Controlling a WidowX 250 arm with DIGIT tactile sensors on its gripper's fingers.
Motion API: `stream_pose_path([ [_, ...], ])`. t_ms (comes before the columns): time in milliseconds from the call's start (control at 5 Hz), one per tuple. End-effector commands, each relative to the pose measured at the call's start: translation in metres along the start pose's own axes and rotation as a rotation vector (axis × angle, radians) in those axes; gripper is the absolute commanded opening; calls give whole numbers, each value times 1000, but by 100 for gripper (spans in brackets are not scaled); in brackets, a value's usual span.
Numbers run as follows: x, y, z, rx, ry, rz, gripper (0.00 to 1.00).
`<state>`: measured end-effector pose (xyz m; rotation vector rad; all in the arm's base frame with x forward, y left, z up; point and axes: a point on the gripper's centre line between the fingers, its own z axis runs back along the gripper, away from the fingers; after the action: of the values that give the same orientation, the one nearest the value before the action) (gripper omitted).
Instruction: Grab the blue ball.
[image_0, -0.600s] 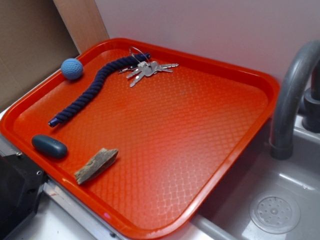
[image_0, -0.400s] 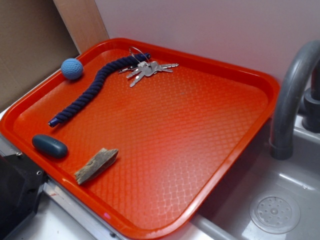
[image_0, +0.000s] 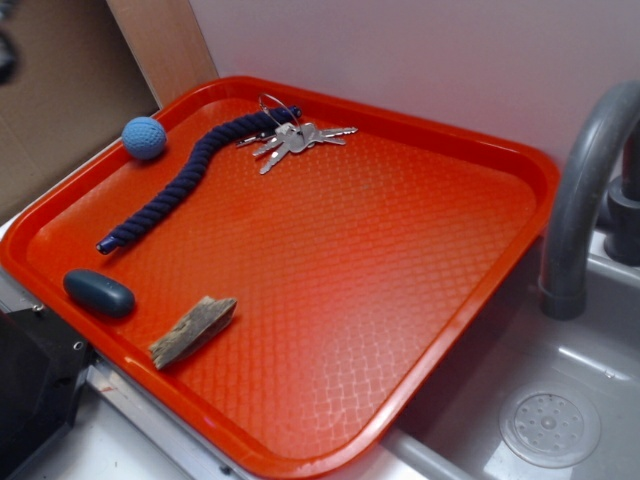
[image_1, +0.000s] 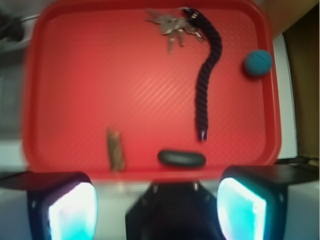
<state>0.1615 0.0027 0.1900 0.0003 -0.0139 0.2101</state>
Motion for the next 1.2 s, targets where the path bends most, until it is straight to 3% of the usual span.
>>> stream_pose_path([
  [0, 47, 45, -62, 95, -122, 441, 100],
  [200, 59, 70, -82, 136, -158, 620, 100],
  [400, 77, 85, -92, 161, -117, 516, 100],
  [1000, 77, 85, -92, 161, -117, 516, 100],
])
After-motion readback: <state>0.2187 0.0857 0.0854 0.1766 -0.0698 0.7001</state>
